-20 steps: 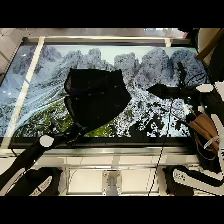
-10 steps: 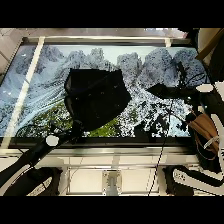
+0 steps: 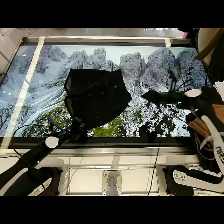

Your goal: Fold the clothes and pants, and hang the long-sleeved shirts on hangers.

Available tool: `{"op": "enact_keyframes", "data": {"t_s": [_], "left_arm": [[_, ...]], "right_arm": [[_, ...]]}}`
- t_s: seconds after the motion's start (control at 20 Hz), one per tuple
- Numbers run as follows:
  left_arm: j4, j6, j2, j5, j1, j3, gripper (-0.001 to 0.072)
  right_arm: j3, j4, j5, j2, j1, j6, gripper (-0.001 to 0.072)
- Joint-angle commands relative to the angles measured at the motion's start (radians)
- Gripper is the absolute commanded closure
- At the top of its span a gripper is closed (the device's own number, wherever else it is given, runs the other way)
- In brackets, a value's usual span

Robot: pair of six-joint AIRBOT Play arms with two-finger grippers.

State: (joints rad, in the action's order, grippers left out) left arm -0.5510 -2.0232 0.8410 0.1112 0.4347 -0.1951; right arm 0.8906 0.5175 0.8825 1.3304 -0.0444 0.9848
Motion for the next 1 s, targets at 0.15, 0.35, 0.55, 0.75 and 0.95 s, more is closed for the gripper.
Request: {"op": "enact_keyframes", "data": {"t_s": [0.15, 0.35, 0.55, 0.75, 0.95], "left_arm": [[-0.002, 0.102, -0.034, 0.005, 0.002, -0.001, 0.0683], [-0.047, 0.102, -0.034, 0.005, 0.002, -0.001, 0.0682], [-0.066, 0.102, -0.034, 0.005, 0.002, -0.001, 0.0682], [-0.071, 0.103, -0.034, 0.005, 0.002, -0.001, 0.0682], [-0.215, 0.102, -0.071, 0.008, -0.027, -0.023, 0.0684]], "right_arm": [[0.065, -0.232, -0.149, 0.325, 0.214, -0.083, 0.0163], [0.116, -0.233, -0.160, 0.365, 0.201, -0.077, 0.0169], [0.149, -0.231, -0.234, 0.366, 0.208, -0.051, 0.0171], [0.178, -0.228, -0.248, 0.366, 0.208, -0.043, 0.0660], [0.214, -0.187, -0.074, 0.343, 0.177, -0.043, 0.0667]]}}
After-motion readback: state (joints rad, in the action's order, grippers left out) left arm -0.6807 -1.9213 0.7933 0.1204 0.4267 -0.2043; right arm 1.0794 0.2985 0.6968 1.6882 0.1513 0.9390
